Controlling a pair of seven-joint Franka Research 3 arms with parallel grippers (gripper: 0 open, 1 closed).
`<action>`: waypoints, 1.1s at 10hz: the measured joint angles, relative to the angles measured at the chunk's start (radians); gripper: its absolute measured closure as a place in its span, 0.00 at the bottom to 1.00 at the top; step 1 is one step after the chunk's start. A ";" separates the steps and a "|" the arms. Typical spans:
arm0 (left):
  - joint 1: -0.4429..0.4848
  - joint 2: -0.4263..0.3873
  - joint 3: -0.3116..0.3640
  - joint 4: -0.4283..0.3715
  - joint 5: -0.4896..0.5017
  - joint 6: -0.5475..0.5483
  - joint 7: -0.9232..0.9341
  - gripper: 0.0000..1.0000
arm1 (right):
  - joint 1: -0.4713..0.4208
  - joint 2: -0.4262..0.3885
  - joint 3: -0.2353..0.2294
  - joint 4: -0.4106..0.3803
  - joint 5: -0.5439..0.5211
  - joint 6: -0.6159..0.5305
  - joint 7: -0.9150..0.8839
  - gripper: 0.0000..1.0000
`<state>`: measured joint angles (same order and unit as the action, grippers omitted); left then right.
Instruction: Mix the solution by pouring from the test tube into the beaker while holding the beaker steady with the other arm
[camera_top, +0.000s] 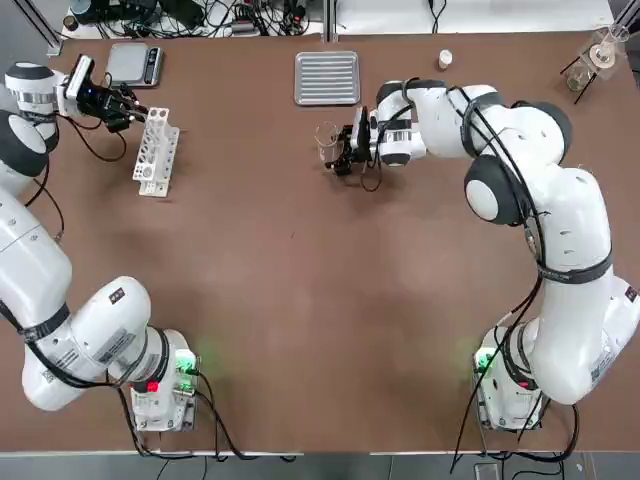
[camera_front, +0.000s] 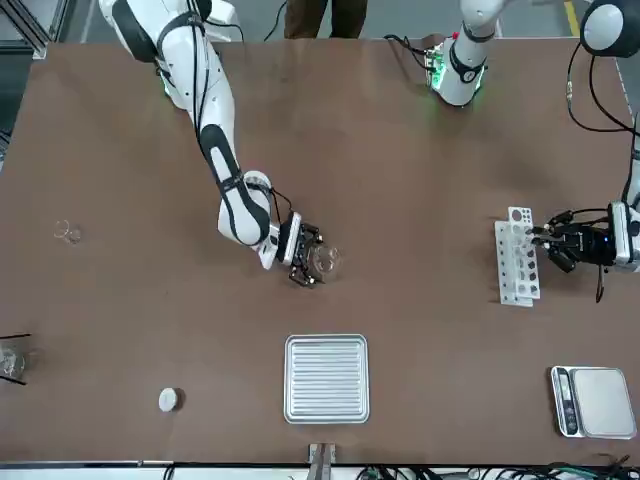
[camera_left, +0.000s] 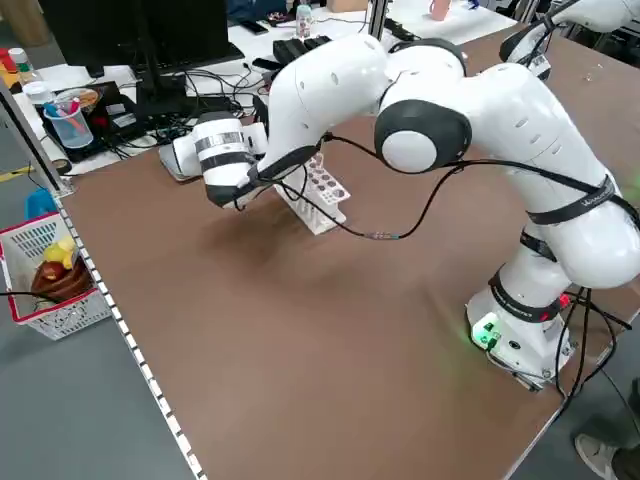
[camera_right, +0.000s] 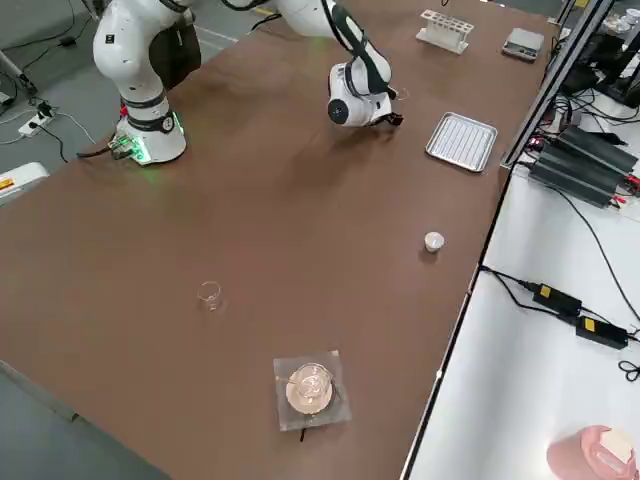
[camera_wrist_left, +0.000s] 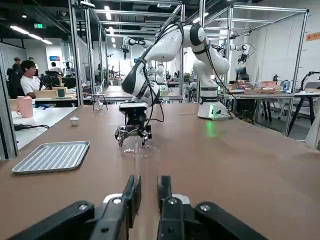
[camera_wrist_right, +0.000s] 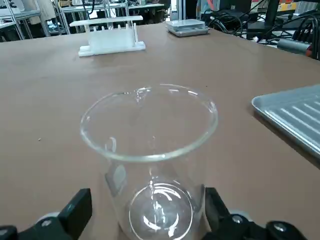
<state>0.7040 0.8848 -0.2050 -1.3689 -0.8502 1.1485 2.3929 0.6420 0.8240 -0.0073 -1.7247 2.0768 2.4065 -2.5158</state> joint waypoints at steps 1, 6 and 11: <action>0.001 0.000 0.000 0.000 0.000 0.000 0.000 0.78 | 0.002 0.000 0.000 0.001 0.001 0.002 0.000 0.01; 0.002 -0.001 0.000 0.000 0.000 0.000 0.000 0.78 | 0.004 0.005 0.000 0.012 0.001 0.004 -0.001 0.23; 0.002 -0.008 -0.001 0.000 0.000 0.000 -0.009 0.78 | 0.004 0.006 0.000 0.013 0.001 0.004 -0.001 0.23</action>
<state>0.7059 0.8766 -0.2060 -1.3693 -0.8502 1.1485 2.3841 0.6458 0.8301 -0.0075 -1.7112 2.0782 2.4108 -2.5167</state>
